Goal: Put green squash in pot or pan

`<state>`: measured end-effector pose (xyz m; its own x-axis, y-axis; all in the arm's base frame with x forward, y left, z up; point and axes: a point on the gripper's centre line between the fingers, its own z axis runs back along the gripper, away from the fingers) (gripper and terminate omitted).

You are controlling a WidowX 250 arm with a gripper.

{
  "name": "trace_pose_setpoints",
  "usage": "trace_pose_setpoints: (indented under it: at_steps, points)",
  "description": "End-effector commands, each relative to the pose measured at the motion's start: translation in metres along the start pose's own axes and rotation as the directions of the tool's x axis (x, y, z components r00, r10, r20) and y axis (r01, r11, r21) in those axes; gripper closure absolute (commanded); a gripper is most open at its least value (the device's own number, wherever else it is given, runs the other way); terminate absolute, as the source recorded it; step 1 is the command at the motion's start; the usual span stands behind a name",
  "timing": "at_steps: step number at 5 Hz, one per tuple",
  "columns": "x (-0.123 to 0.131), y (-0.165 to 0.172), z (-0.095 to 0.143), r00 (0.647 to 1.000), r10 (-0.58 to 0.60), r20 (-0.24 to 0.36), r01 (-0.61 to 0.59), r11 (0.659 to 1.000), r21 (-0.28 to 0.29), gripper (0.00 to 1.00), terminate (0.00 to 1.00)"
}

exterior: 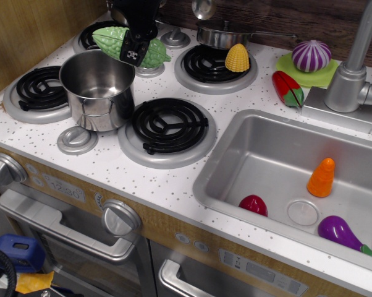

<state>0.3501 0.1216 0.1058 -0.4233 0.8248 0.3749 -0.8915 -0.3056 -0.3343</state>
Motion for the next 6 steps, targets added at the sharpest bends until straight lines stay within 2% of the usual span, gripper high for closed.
trace_pose_setpoints:
  at_steps: [1,2,5,6]
  points:
    - [0.038,-0.007,0.006,0.999,0.032,-0.021,-0.034,0.997,-0.07,1.0,0.0]
    - [0.034,-0.005,-0.004,0.998,0.048,-0.045,-0.052,0.995,-0.085,0.0,0.0]
    - [0.034,-0.005,-0.004,0.998,0.048,-0.045,-0.052,0.995,-0.085,0.0,0.0]
    - [0.034,-0.005,-0.004,0.998,0.048,-0.045,-0.052,0.995,-0.085,0.0,1.0]
